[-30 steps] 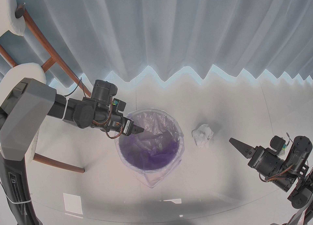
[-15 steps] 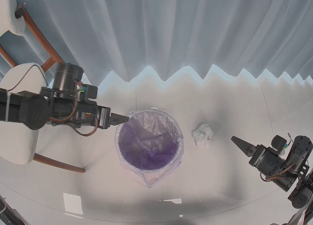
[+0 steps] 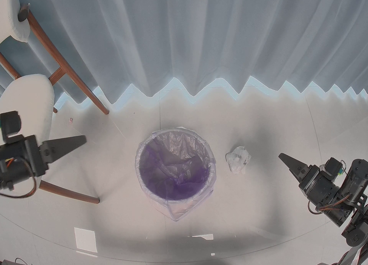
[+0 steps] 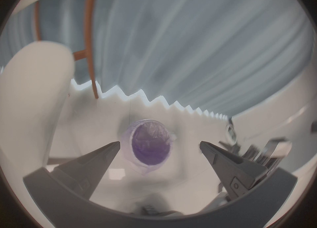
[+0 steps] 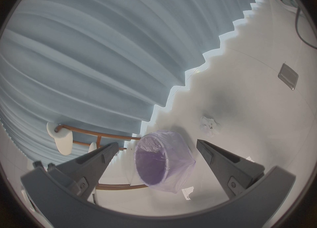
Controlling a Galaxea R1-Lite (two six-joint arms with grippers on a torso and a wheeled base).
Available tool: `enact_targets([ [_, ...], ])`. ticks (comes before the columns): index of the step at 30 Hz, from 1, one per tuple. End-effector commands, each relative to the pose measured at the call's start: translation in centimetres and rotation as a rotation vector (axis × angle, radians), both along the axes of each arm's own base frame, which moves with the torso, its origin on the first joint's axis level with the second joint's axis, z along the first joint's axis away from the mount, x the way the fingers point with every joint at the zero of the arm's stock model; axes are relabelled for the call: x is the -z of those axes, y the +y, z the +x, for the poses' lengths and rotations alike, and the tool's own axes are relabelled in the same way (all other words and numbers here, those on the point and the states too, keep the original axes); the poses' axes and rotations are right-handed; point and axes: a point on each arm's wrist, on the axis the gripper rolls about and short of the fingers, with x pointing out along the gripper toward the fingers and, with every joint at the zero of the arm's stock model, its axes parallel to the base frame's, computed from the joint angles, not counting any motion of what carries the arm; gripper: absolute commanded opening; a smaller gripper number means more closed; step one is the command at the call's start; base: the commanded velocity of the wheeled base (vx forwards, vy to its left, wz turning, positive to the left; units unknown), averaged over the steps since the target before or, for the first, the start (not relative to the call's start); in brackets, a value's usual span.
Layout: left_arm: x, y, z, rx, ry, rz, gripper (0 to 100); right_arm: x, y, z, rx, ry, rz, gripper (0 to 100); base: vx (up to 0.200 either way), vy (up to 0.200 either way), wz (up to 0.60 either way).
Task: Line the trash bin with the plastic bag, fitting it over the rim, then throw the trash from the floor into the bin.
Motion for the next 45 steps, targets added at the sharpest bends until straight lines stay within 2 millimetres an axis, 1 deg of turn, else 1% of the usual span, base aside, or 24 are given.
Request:
enact_targets([
  [1,2.2,3.4,-9.3,-0.172,-0.042,-0.409,100,-0.7,0.2,-1.1,0.048,0.007,0.137,100,0.000,0.000,0.00],
  [2,2.4,3.5,-9.6,-0.177,-0.043,-0.441,100,-0.9,0.1,-1.3,0.051,0.003,0.169,100,0.000,0.000,0.00],
  [4,2.8,3.5,-10.6,-0.130,-0.056,-0.480,100,-1.3,0.0,-1.7,0.053,-0.001,0.226,100,0.000,0.000,0.00],
  [5,3.4,3.6,-11.4,-0.094,-0.067,-0.486,100,-1.5,0.0,-2.0,0.052,0.004,0.246,100,0.000,0.000,0.00],
  [7,4.3,3.7,-12.3,-0.064,-0.078,-0.484,100,-1.6,0.0,-2.5,0.045,0.019,0.251,100,0.000,0.000,0.00],
  [10,6.2,3.7,-12.4,-0.069,-0.073,-0.422,100,-2.0,0.1,-3.8,0.008,0.047,0.267,100,0.000,0.000,0.00],
  [11,6.5,3.8,-12.6,-0.070,-0.089,-0.397,100,-2.0,0.1,-4.3,0.000,0.067,0.277,100,0.000,0.000,0.00],
  [14,6.9,3.8,-12.5,-0.072,-0.103,-0.346,100,-1.5,0.0,-4.6,0.014,0.116,0.260,100,0.000,0.000,0.00],
  [15,7.0,3.7,-12.3,-0.074,-0.097,-0.320,100,-1.2,-0.2,-4.6,0.049,0.141,0.245,100,0.000,0.000,0.00],
  [18,7.4,3.7,-11.6,-0.110,-0.062,-0.252,100,-0.4,-0.3,-4.7,0.068,0.198,0.196,100,0.000,0.000,0.00],
  [22,7.5,3.8,-11.2,-0.160,-0.088,-0.168,100,0.5,-0.3,-4.9,0.041,0.246,0.012,100,0.000,0.000,0.00],
  [26,7.4,3.8,-11.1,-0.180,-0.111,-0.120,100,1.1,-0.3,-4.6,0.020,0.267,-0.106,100,0.000,0.000,0.00],
  [27,7.4,3.8,-11.1,-0.180,-0.114,-0.113,100,1.2,-0.3,-4.6,0.019,0.272,-0.112,100,0.000,0.000,0.00],
  [28,7.2,3.9,-11.0,-0.195,-0.129,-0.081,100,1.6,-0.6,-3.9,0.044,0.296,-0.136,100,0.000,0.000,0.00],
  [30,6.4,4.0,-10.8,-0.248,-0.152,-0.067,100,1.6,-1.2,-2.2,0.081,0.302,-0.129,100,0.000,0.000,0.00],
  [32,6.4,4.0,-10.8,-0.248,-0.152,-0.067,100,1.6,-1.2,-2.2,0.081,0.302,-0.129,100,0.000,0.000,0.00],
  [33,4.9,4.2,-10.2,-0.351,-0.176,-0.059,100,1.2,-2.2,1.3,0.144,0.294,-0.115,100,0.000,0.000,0.00],
  [36,3.7,4.3,-10.1,-0.377,-0.209,-0.058,100,1.7,-2.9,4.6,0.185,0.293,-0.161,100,0.000,0.000,0.00],
  [38,3.5,4.3,-10.2,-0.369,-0.222,-0.058,100,2.0,-3.0,5.7,0.173,0.271,-0.200,100,0.000,0.000,0.00],
  [40,3.1,4.3,-10.1,-0.366,-0.233,-0.053,100,2.5,-2.8,6.4,0.115,0.247,-0.246,100,0.000,0.000,0.00],
  [42,3.0,4.3,-9.9,-0.366,-0.232,-0.041,100,3.5,-2.8,6.9,0.056,0.245,-0.308,100,0.000,0.000,0.00],
  [45,2.8,4.3,-9.9,-0.359,-0.251,-0.003,100,5.1,-3.2,8.1,0.013,0.250,-0.415,100,0.000,0.000,0.00],
])
